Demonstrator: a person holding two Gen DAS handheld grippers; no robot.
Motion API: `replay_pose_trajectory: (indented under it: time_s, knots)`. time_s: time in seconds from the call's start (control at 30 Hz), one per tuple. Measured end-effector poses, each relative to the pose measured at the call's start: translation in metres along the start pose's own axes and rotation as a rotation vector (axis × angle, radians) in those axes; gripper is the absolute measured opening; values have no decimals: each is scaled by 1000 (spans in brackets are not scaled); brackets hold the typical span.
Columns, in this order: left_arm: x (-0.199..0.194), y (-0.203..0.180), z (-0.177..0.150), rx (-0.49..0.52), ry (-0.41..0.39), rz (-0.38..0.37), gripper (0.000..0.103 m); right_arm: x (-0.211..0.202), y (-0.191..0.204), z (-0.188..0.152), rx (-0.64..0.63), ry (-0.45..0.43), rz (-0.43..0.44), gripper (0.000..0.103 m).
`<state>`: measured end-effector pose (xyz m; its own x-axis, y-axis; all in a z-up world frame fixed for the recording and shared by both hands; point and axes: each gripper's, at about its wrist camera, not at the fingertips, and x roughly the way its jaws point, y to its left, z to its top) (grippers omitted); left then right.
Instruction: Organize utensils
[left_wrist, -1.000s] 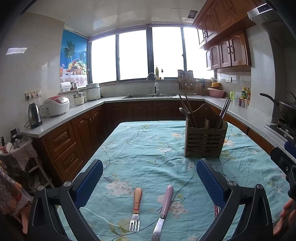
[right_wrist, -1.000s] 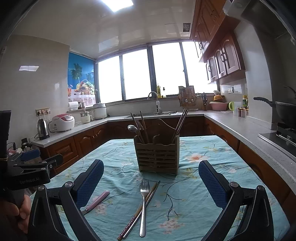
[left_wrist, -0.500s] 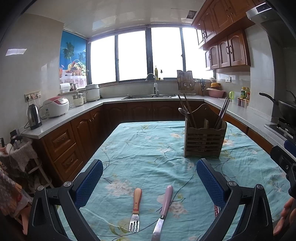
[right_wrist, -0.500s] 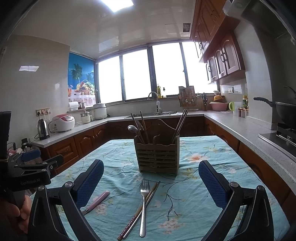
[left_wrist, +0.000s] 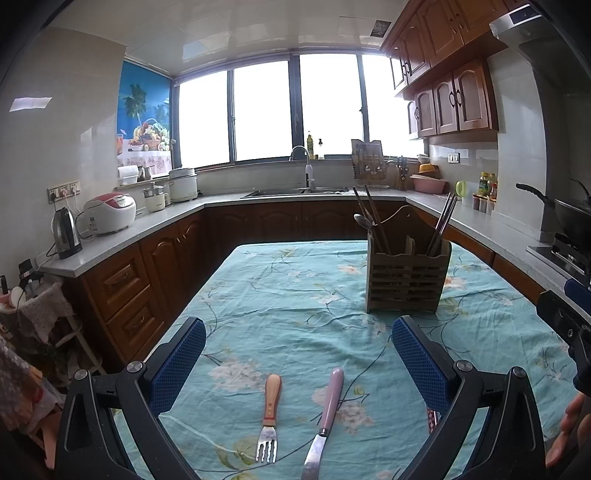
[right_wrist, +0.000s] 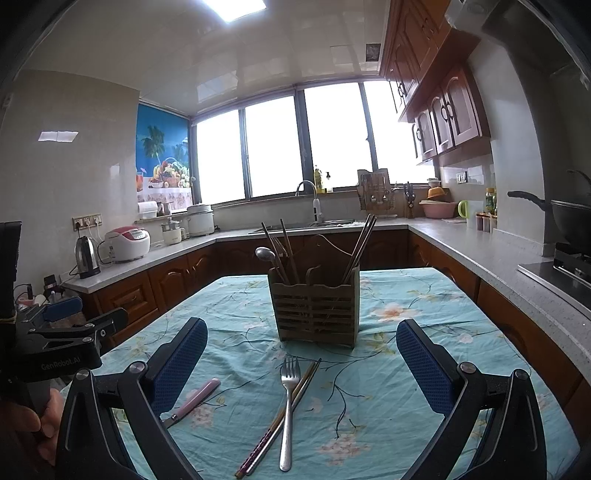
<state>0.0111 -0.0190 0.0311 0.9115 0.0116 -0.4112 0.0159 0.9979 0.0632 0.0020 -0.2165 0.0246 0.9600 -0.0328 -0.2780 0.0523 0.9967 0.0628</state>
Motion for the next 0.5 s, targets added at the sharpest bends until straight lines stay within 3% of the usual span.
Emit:
replay_pose_trajectory:
  time_s: [0.5]
  knots:
    - [3, 0, 1, 3, 2, -7, 102, 1, 1, -2, 3, 4, 1, 103]
